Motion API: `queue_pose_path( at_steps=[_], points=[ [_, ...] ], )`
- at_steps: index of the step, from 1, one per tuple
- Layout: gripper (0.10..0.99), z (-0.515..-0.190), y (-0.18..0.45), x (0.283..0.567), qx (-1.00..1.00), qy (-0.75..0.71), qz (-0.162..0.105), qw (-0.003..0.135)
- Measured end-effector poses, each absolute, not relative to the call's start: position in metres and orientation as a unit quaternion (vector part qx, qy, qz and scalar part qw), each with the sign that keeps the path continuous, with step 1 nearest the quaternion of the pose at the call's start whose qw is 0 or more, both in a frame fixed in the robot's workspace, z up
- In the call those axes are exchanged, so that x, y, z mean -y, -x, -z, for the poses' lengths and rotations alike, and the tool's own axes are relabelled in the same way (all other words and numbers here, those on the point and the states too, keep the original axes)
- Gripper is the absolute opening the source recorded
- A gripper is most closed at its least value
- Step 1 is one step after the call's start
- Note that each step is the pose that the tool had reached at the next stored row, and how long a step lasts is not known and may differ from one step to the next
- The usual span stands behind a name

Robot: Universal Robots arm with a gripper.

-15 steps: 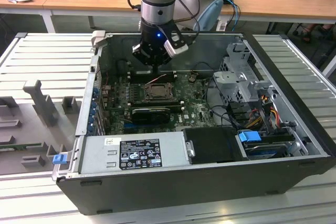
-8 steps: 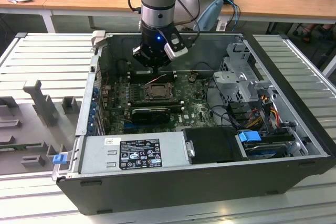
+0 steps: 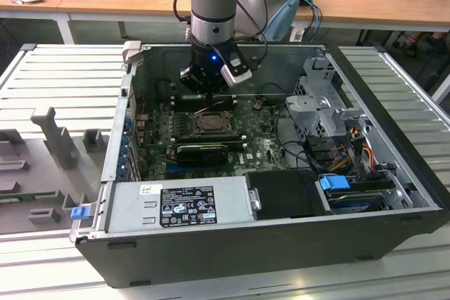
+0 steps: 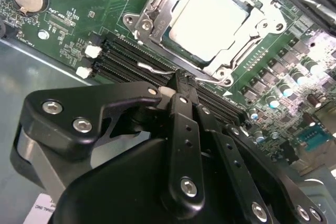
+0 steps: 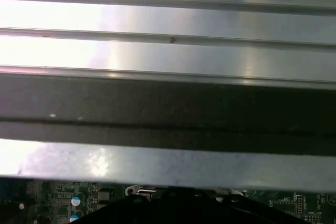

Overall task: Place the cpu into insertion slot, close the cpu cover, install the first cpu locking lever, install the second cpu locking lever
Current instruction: 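Install the first cpu locking lever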

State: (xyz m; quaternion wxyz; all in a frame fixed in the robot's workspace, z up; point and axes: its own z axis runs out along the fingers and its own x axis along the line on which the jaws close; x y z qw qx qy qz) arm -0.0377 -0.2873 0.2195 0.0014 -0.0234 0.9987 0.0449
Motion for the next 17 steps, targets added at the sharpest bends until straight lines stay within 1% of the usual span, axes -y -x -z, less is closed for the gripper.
queue_pose_path(
  at_steps=[17],
  points=[
    [0.106, -0.217, 0.018, 0.286, -0.998, 0.034, -0.045, 0.001]
  ],
)
